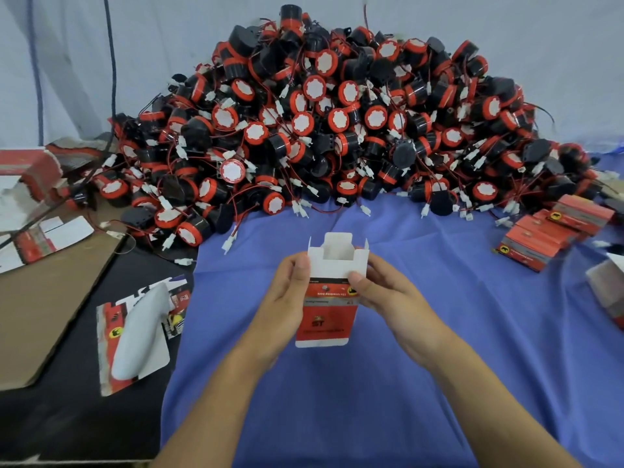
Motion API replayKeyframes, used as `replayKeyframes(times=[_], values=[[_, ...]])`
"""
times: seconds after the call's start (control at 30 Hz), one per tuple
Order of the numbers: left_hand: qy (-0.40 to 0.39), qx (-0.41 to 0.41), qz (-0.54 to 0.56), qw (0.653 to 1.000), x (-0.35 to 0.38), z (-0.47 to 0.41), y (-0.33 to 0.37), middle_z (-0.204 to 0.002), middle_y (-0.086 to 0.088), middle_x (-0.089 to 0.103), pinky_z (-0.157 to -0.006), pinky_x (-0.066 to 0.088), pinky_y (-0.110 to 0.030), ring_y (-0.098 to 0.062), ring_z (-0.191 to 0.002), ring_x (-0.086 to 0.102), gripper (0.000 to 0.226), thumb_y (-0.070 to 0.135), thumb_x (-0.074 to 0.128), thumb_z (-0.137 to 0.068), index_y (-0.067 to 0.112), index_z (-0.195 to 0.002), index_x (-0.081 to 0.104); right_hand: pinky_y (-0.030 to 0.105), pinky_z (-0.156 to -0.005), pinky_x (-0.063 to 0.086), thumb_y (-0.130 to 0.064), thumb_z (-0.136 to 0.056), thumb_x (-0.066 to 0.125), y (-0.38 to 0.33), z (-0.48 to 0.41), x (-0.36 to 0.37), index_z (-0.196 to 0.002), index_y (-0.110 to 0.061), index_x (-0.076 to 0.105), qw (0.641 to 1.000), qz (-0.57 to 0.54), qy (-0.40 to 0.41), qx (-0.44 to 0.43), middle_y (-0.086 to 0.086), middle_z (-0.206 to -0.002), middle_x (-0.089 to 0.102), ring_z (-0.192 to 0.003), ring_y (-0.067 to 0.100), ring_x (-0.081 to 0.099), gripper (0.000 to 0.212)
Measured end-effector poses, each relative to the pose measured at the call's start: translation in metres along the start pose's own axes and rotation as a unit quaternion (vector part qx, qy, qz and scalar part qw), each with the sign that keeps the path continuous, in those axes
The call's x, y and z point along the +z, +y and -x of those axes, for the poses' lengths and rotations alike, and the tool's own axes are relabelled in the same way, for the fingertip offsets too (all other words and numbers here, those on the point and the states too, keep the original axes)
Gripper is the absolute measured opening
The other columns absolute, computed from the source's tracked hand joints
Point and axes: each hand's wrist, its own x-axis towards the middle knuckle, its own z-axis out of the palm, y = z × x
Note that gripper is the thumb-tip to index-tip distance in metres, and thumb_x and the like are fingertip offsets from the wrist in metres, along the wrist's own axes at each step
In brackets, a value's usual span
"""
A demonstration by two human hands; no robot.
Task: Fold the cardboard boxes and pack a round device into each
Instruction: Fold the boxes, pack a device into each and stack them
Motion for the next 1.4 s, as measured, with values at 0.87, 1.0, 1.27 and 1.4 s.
replayKeyframes(times=[0.87, 1.0, 1.27, 1.4], values=[[0.095, 0.056, 0.101, 0.989, 0.018, 0.010, 0.006, -0.109, -0.001, 0.073, -0.067, 0.054, -0.024, -0.014, -0.090, 0.067, 0.020, 0.045, 0.052, -0.090, 0.033, -0.103, 0.062, 0.017, -0.062, 0.051, -0.018, -0.093, 0.051, 0.000, 0.015, 0.052, -0.101, -0.038, 0.052, 0.984, -0.042, 0.158, -0.076, -0.004, -0.101, 0.066, -0.081, 0.004, 0.063, 0.021], [0.109, 0.059, 0.094, 0.988, 0.017, 0.010, 0.006, -0.109, -0.005, 0.075, -0.069, 0.055, -0.025, -0.019, -0.092, 0.069, 0.017, 0.033, 0.058, -0.096, 0.029, -0.110, 0.067, 0.011, -0.061, 0.048, -0.032, -0.094, 0.056, 0.001, 0.016, 0.047, -0.092, -0.032, 0.062, 0.979, -0.063, 0.178, -0.072, -0.016, -0.088, 0.068, -0.076, -0.002, 0.063, 0.006], [0.083, 0.055, 0.053, 0.994, 0.021, 0.007, 0.008, -0.113, 0.001, 0.075, -0.078, 0.060, -0.030, -0.022, -0.101, 0.072, 0.038, 0.006, 0.053, -0.098, 0.035, -0.119, 0.067, 0.018, -0.067, 0.054, -0.005, -0.101, 0.044, -0.004, 0.012, 0.046, -0.097, -0.049, 0.066, 0.981, -0.042, 0.177, -0.066, -0.013, -0.094, 0.072, -0.078, 0.001, 0.065, 0.050], [0.078, 0.054, 0.014, 0.995, 0.021, 0.005, 0.010, -0.103, 0.000, 0.074, -0.075, 0.061, -0.034, -0.024, -0.094, 0.069, 0.036, 0.004, 0.049, -0.096, 0.031, -0.107, 0.070, 0.018, -0.060, 0.051, -0.003, -0.100, 0.042, -0.009, 0.011, 0.049, -0.082, -0.041, 0.068, 0.983, -0.025, 0.174, -0.056, -0.015, -0.082, 0.069, -0.070, 0.001, 0.060, 0.050]])
